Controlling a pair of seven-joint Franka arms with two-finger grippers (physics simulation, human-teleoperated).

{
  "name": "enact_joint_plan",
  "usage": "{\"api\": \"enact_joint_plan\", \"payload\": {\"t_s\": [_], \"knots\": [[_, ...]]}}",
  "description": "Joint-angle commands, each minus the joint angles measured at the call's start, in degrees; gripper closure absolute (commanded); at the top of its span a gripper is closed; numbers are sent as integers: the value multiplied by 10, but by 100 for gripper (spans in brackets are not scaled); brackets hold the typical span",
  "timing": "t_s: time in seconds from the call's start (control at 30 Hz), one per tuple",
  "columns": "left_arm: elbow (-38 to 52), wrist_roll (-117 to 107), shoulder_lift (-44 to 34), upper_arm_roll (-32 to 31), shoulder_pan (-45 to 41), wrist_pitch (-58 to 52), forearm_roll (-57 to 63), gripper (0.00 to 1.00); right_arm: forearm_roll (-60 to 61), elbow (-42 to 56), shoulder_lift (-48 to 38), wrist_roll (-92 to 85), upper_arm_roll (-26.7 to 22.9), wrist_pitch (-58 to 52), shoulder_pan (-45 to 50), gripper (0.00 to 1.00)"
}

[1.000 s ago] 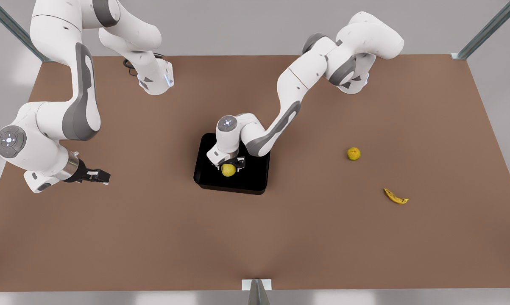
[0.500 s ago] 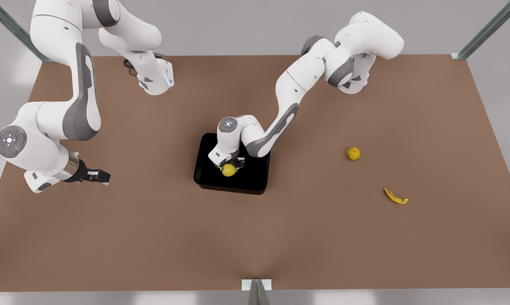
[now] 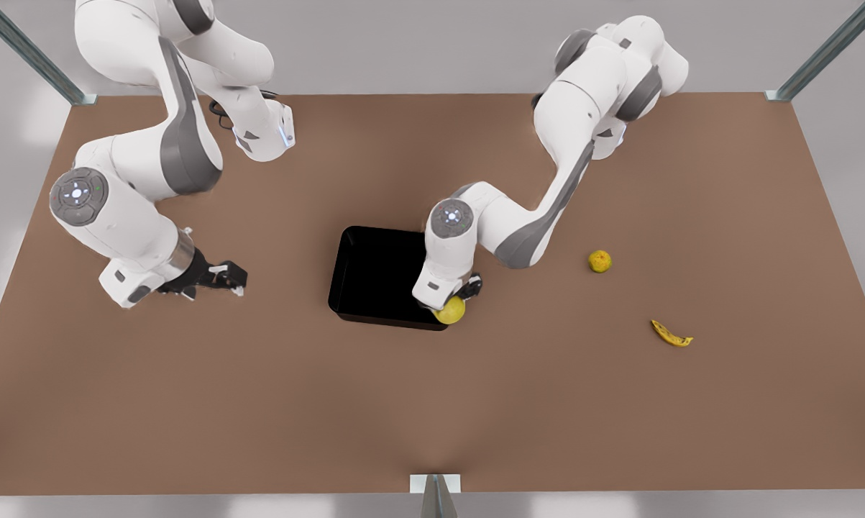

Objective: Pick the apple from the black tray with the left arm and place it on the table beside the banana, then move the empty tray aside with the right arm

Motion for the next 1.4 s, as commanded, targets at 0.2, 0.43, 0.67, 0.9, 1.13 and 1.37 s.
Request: {"api": "enact_joint_plan", "payload": {"t_s": [0.2,0.43,0.67,0.9,1.13,1.37], "knots": [[-173,595,-43,4,230,-22,8,32,41,-23,13,433,60,-22,84,1],[-320,671,-75,4,313,133,11,0,108,-241,-21,462,60,161,61,0],[-179,611,-126,-5,303,-62,-34,0,157,-321,2,419,50,226,60,0],[-176,503,-200,-24,302,-151,-73,0,124,-347,22,248,43,228,59,0],[-308,540,-316,-17,364,-33,-124,0,90,-459,-3,180,46,412,72,1],[-293,606,-315,41,381,-121,-119,0,90,-465,39,128,44,456,68,3]]}}
